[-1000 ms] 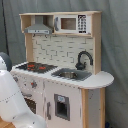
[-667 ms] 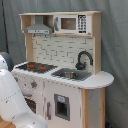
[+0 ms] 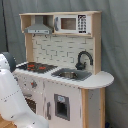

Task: Play with the kitchen

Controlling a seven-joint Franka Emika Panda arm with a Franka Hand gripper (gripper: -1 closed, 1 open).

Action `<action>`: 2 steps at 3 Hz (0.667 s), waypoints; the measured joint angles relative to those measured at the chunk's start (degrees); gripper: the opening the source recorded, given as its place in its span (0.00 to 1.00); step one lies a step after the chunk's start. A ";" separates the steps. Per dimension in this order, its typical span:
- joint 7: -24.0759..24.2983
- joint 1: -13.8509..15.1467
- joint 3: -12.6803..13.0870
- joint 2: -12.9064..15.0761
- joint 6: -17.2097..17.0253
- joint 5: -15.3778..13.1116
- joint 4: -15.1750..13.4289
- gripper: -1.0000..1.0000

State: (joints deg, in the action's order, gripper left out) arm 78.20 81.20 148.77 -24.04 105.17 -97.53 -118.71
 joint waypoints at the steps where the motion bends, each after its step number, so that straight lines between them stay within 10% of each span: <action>1: 1.91 3.06 0.01 -1.12 4.19 -1.49 2.41 1.00; 2: 1.91 3.88 0.03 -3.40 7.80 -1.63 6.33 1.00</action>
State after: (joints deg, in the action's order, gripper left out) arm 80.11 85.08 148.80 -27.44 112.97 -99.15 -112.38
